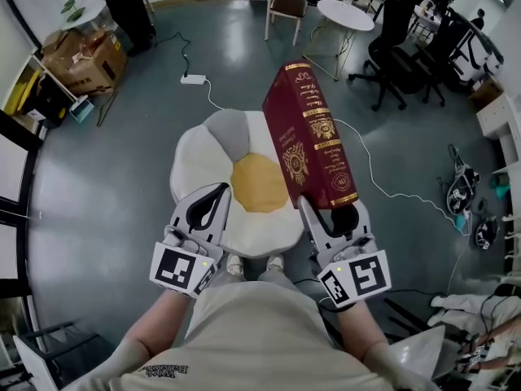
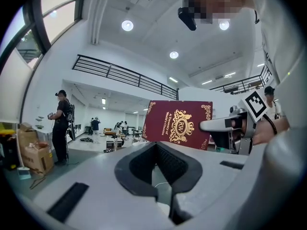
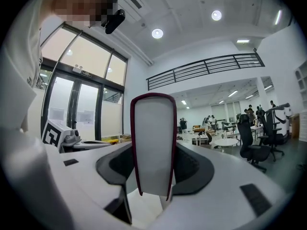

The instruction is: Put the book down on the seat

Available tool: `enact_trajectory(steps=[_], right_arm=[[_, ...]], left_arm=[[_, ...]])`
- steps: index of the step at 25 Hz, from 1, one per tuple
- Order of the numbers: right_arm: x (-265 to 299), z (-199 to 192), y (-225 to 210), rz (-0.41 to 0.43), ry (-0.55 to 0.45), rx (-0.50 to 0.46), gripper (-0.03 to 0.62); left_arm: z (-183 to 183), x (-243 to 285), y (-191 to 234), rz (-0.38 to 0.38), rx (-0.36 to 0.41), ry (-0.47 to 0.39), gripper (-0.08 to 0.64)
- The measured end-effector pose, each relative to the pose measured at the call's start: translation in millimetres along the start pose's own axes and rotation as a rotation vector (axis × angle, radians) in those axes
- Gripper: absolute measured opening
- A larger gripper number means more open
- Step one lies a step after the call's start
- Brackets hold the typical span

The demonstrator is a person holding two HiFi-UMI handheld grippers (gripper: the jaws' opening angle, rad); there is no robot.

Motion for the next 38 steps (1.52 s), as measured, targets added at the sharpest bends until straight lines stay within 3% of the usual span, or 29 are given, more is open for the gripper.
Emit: enact_trajectory(steps=[13,17,23,31,38], right_arm=[[0.5,-17.3,-21.5,-0.001,0.04,0.021,0.218],[1.4,-19.7,-24.7,-0.019,0.051,0.013,0.218],[15.7,-40.3,-40.8,-0.039,0.085,0.024,0.218],[65.7,-104.3,-59.6,-0.037,0.213,-0.046,0.218],[109.8,-209.5,-89.4,-0.053,0.309,-0.082,0.218]], left_arm=[[-11.7,10.8,-5.3,0.017,0.007,0.03,0.003],[-17.3,12.3,-0.9,0.025,-0.022,0.038,0.003],[-25.7,24.4,-3.0,0.025,0.05,0.032,0.003],[-76.7,53.0,22.4,0.063,0.013,0.032,0.003],[-172.9,82.7,47.3,0.104,-0.038,0.04,0.003]])
Point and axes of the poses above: the fingertips, and each gripper's own axes: x forward along the fingers, y to its left, z out of its top, the point moved 6 cm from there along -x, backward along the fingers, and after that the axes turned 4 degrees about x, right-handed, at the moved point
